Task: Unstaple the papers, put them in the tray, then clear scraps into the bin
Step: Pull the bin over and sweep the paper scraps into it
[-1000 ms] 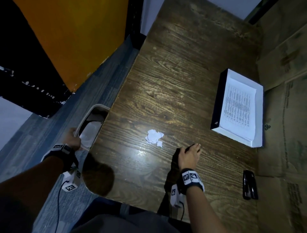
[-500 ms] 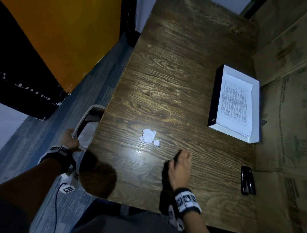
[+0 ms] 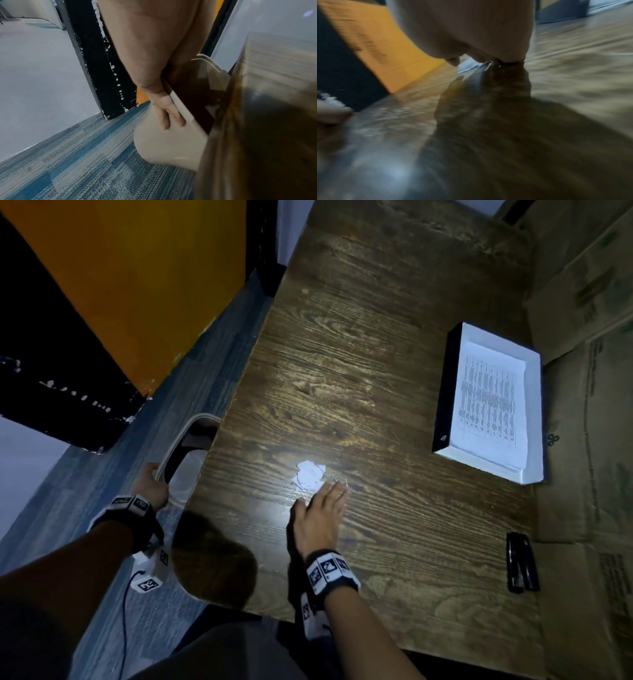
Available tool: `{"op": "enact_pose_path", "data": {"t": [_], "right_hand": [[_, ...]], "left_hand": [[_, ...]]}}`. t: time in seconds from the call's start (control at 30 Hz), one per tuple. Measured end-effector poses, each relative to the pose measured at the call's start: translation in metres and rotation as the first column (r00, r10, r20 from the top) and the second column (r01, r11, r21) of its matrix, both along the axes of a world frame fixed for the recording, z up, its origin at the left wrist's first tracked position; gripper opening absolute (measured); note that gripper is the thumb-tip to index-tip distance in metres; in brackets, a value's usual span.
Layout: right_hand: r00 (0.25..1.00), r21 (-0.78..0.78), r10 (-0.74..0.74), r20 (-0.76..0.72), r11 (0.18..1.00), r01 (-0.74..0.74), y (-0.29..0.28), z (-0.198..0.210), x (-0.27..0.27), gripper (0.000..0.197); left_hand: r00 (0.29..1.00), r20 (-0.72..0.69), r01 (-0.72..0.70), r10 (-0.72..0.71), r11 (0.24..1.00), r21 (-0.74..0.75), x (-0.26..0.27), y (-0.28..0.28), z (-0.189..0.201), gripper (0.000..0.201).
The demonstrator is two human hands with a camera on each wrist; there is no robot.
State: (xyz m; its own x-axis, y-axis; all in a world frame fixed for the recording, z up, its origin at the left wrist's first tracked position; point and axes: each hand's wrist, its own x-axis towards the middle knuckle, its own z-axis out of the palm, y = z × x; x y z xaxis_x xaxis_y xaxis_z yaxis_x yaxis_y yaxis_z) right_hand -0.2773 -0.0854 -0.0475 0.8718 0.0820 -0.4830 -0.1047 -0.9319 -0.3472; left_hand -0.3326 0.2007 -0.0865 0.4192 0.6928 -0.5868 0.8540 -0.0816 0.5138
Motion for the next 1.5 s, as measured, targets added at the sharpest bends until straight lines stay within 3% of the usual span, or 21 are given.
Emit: {"op": "enact_pose_path", "data": {"t": [0.1, 0.17, 0.23, 0.33, 0.4, 0.6, 0.7, 0.8, 0.9, 1.0, 1.13, 1.23, 1.4, 1.5], "right_hand": [[0.995, 0.148, 0.091, 0.035, 0.984, -0.095, 0.01, 0.006, 0.007, 0.066], [0.992, 0.218, -0.012, 0.126, 0.976, -0.016, 0.0, 0.01, 0.022, 0.062], [0.98, 0.184, -0.12, 0.159, 0.979, 0.09, -0.017, 0.009, 0.044, 0.061], [0.982, 0.037, -0.166, 0.088, 0.986, 0.164, -0.028, 0.003, 0.066, 0.064], [0.992, 0.022, -0.124, 0.035, 0.992, 0.123, -0.012, 0.002, 0.061, 0.069], [0.982, 0.226, 0.186, -0.04, 0.959, -0.172, 0.052, 0.0, 0.012, 0.074], [0.981, 0.398, 0.193, 0.005, 0.9, -0.179, 0.05, 0.009, 0.001, 0.067], [0.999, 0.574, 0.036, 0.016, 0.818, -0.039, 0.029, 0.029, -0.003, 0.049], [0.982, 0.691, -0.02, -0.186, 0.708, 0.145, 0.014, 0.041, -0.007, 0.025], [0.906, 0.715, -0.017, -0.422, 0.608, 0.345, 0.015, 0.027, -0.001, 0.028], [0.858, 0.71, -0.035, -0.512, 0.546, 0.445, 0.03, 0.011, 0.033, 0.033], [0.881, 0.753, -0.07, -0.467, 0.492, 0.438, 0.046, 0.014, 0.063, 0.035], [0.922, 0.796, -0.054, -0.384, 0.488, 0.36, 0.055, 0.021, 0.079, 0.036], [0.956, 0.755, -0.207, -0.207, 0.587, 0.291, 0.035, 0.031, 0.082, 0.025]], "left_hand": [[1.0, -0.004, 0.007, -0.007, 1.0, -0.02, -0.002, 0.002, -0.001, 0.047], [0.999, -0.027, 0.029, -0.029, 0.999, -0.024, -0.003, 0.007, -0.002, 0.049], [0.998, -0.048, 0.04, -0.04, 0.999, -0.009, -0.003, 0.01, 0.0, 0.052], [0.996, -0.069, 0.051, -0.052, 0.999, -0.009, -0.001, 0.014, 0.001, 0.054], [0.995, -0.08, 0.06, -0.061, 0.998, -0.022, -0.002, 0.016, -0.001, 0.053], [0.992, -0.104, 0.067, -0.068, 0.998, -0.013, -0.001, 0.015, 0.0, 0.049], [0.993, -0.099, 0.068, -0.068, 0.998, -0.007, -0.002, 0.014, 0.001, 0.047], [0.992, -0.098, 0.08, -0.08, 0.997, -0.008, -0.001, 0.013, 0.003, 0.051], [0.99, -0.108, 0.092, -0.092, 0.996, -0.007, 0.003, 0.01, 0.007, 0.051], [0.993, -0.097, 0.068, -0.072, 0.997, -0.04, 0.004, 0.005, 0.016, 0.049], [0.995, -0.07, 0.072, -0.076, 0.996, -0.056, -0.001, 0.006, 0.018, 0.051], [0.994, -0.066, 0.079, -0.082, 0.995, -0.056, -0.006, 0.009, 0.012, 0.048], [0.996, -0.057, 0.057, -0.061, 0.995, -0.078, -0.008, 0.011, 0.015, 0.046], [0.996, -0.071, 0.046, -0.05, 0.997, -0.054, -0.004, 0.015, 0.018, 0.051]]}}
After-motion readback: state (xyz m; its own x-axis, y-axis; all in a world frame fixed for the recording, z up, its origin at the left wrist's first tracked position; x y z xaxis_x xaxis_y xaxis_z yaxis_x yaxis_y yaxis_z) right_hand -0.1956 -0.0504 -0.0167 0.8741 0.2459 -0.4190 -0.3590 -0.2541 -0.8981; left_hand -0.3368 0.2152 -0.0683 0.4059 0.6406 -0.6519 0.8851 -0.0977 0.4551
